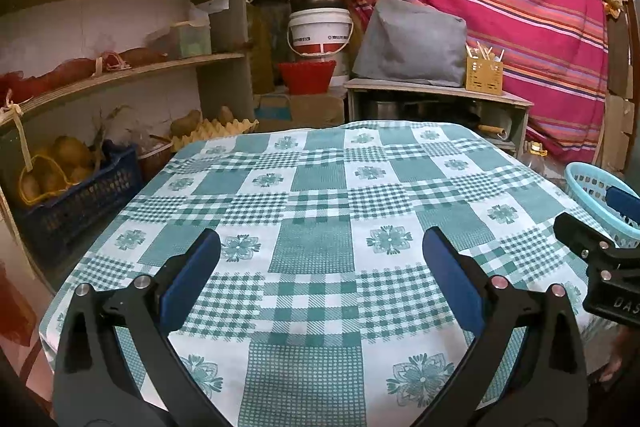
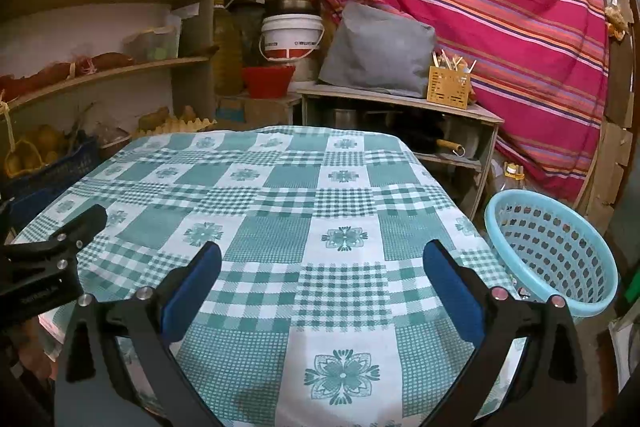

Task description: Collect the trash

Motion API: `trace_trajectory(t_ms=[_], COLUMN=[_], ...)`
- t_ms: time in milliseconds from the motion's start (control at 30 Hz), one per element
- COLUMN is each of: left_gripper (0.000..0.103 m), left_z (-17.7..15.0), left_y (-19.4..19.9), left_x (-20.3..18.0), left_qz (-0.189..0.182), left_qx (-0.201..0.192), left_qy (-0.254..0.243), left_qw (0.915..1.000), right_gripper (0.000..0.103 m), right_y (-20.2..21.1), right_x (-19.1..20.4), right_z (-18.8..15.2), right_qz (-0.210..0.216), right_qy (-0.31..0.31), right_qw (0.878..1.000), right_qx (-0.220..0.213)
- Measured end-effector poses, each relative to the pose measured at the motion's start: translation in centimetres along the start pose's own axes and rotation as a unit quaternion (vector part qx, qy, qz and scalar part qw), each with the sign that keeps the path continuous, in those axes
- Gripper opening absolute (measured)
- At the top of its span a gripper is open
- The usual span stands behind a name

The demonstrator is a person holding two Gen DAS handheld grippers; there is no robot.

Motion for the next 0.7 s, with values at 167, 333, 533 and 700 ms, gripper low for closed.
trace_trajectory(t_ms=[167,333,533,700], left_gripper=[0.098,0.098,0.098,0.098], left_z=[0.04,0.04,0.08,0.1], left_y=[-0.01,0.01,0.1,0.09], left_x=[0.13,0.28,0.29,0.23], left_qz=[0.004,0.013,0.015,0.015], left_qx=[-0.003,-0.007,-0.009,-0.008], left_qy=[0.002,0.0,0.001,0.0], left_qw=[1.0,0.9999,0.9998,0.9999], right_gripper=[0.098,0.098,0.098,0.098], right_y=[0.07,0.07,0.09,0.13], right_x=[-0.03,-0.03,-0.07,-0.12], right_z=[0.04,0.02,0.06,0.07], right_qz=[-0.001,-0.001,-0.001,-0.002], right_qy=[-0.001,-0.001,-0.001,-0.001], right_qw=[1.0,1.0,1.0,1.0], right_qx=[-0.002,-0.001,-0.002,-0.002])
Point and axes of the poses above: each gripper's, at about its wrist camera, not at the fingertips, and y roughly against the way its jaws point, x to its left, z to its top, the point moved 6 cm from there along -y, roughly the way its jaws point, and after that the axes turned 8 degrees about -z, right-handed, at the moved point
